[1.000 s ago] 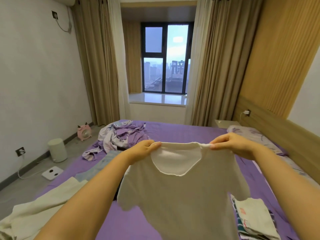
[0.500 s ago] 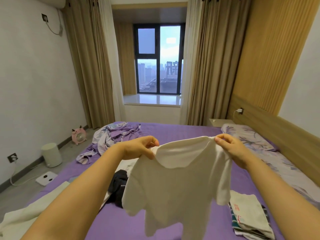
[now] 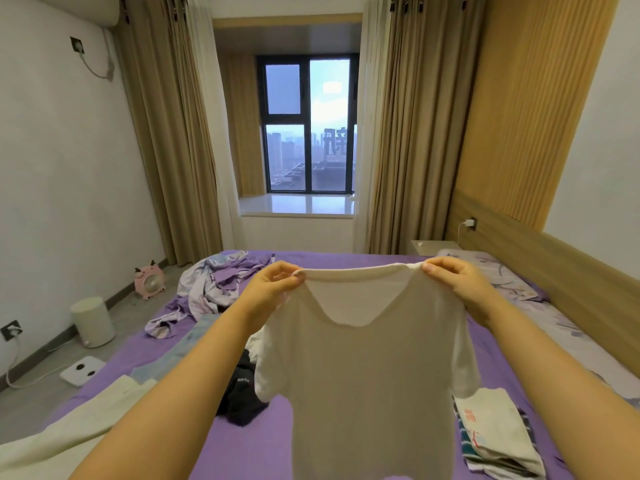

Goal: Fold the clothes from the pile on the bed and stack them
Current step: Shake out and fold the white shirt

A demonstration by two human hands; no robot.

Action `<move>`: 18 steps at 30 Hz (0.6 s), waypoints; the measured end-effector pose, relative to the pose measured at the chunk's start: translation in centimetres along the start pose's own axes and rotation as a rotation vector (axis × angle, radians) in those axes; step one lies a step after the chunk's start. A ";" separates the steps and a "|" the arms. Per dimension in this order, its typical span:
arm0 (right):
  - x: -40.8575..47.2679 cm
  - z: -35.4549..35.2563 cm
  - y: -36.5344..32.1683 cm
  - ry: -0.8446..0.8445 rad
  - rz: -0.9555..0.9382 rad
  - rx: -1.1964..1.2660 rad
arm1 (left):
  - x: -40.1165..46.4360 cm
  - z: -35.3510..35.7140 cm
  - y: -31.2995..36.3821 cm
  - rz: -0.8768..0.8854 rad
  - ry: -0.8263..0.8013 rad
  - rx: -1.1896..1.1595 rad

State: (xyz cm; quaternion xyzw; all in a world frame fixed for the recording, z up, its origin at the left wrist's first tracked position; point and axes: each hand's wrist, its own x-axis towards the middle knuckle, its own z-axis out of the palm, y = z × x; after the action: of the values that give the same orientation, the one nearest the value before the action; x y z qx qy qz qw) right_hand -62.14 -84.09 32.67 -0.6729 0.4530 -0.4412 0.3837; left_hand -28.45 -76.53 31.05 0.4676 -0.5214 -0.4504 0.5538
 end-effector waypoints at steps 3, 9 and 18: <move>0.1 0.2 -0.9 -0.001 -0.059 -0.068 | 0.6 0.0 0.1 -0.010 0.119 0.232; -0.9 0.1 -0.5 -0.099 -0.034 -0.259 | 0.4 -0.6 -1.0 0.178 0.264 0.976; -2.6 0.0 3.1 -0.472 0.340 -0.161 | -2.8 -2.4 -2.1 -0.215 -0.007 0.721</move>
State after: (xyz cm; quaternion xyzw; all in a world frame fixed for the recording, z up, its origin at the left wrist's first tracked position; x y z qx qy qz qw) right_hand -63.49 -82.50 29.16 -0.6996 0.4910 -0.1644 0.4924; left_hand -26.21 -73.94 28.51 0.6832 -0.5962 -0.2951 0.3013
